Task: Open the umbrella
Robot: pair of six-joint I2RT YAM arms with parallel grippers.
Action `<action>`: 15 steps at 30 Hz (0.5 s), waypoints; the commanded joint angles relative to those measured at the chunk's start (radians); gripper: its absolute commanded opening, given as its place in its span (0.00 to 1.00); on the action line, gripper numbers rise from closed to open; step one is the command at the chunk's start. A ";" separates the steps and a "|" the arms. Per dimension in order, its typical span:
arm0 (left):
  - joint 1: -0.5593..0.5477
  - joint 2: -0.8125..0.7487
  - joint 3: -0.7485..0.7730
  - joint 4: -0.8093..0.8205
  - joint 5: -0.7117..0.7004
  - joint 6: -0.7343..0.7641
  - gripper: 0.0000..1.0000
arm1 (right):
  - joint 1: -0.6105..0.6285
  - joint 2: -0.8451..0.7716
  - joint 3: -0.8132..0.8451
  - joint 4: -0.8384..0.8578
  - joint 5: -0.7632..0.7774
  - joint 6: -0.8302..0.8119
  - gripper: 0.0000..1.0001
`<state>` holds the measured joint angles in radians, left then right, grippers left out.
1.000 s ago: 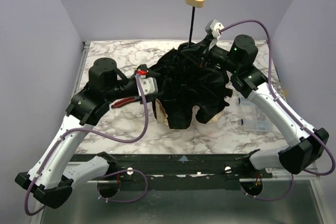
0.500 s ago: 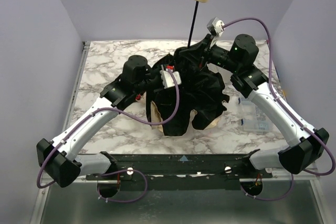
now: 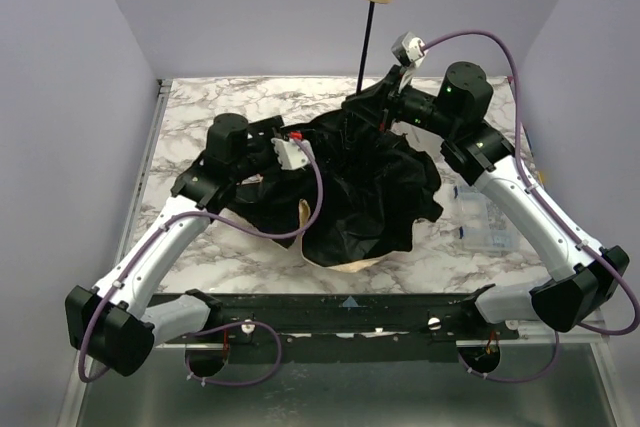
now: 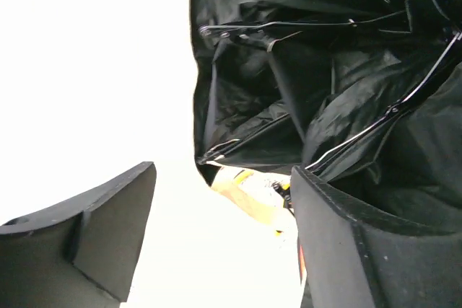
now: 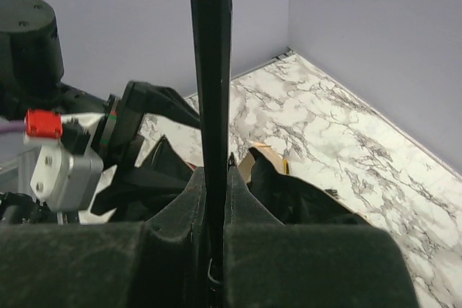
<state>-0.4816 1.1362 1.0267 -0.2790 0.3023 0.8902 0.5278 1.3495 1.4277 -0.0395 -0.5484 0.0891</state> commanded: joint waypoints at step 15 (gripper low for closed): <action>0.072 0.106 0.295 0.210 0.433 -1.085 0.32 | -0.009 -0.001 0.009 0.177 -0.134 0.040 0.00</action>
<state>-0.4126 1.1969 1.3109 -0.1925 0.6514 0.1596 0.5217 1.3499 1.4254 0.0448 -0.6487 0.1150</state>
